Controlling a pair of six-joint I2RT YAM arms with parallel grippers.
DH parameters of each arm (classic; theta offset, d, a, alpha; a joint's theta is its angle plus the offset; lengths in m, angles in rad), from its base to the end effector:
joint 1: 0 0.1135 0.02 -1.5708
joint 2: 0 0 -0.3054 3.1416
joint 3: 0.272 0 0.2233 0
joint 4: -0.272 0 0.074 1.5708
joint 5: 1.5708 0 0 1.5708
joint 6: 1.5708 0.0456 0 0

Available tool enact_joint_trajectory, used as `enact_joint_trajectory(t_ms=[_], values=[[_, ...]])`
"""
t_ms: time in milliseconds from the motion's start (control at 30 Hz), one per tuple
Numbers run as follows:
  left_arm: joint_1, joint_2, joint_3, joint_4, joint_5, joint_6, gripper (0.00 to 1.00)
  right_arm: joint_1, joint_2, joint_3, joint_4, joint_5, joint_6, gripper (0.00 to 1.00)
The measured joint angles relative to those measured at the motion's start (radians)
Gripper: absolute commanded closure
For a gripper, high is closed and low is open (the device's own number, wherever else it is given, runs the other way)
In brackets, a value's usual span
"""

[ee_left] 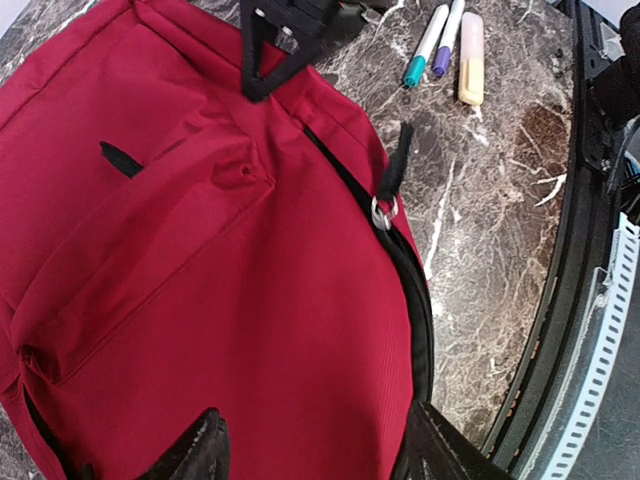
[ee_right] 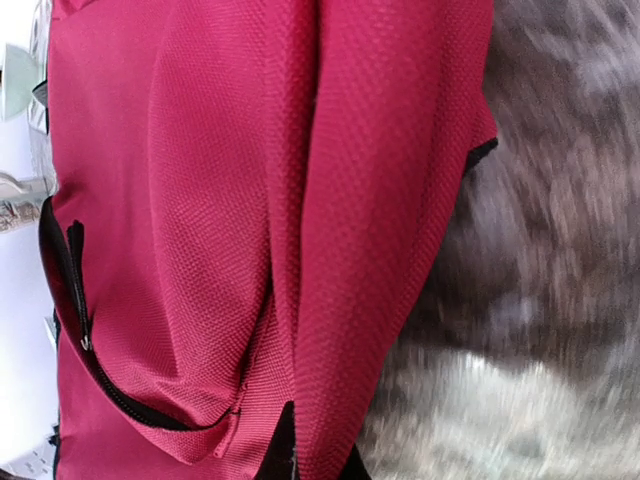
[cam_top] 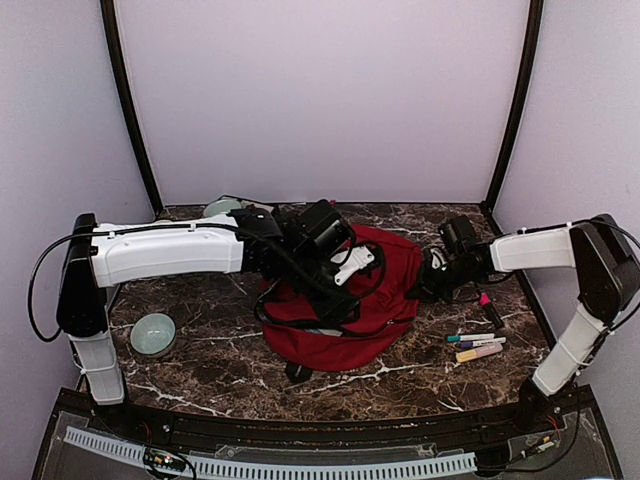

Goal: Pack the student bag
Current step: Hold the student bag at the center of the board.

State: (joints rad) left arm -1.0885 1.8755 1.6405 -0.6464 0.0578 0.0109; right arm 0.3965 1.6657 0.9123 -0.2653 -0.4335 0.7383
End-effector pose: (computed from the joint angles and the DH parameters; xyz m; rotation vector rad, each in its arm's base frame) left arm 0.1882 -0.3652 0.3209 1.3429 2.1416 -0.5284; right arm 0.2761 0.1364 0.2159 0.2994 2.7454 0.9315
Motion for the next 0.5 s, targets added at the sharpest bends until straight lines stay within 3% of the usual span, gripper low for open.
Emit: enact_joint_trajectory(t_ms=[267, 500], values=[[-0.012, 0.000, 0.083, -0.005, 0.111, 0.020, 0.34, 0.167, -0.200, -0.157, 0.058, 0.063, 0.212, 1.00], [-0.051, 0.008, 0.095, -0.019, 0.203, 0.069, 0.24, 0.230, -0.304, -0.186, 0.063, 0.121, 0.321, 1.00]])
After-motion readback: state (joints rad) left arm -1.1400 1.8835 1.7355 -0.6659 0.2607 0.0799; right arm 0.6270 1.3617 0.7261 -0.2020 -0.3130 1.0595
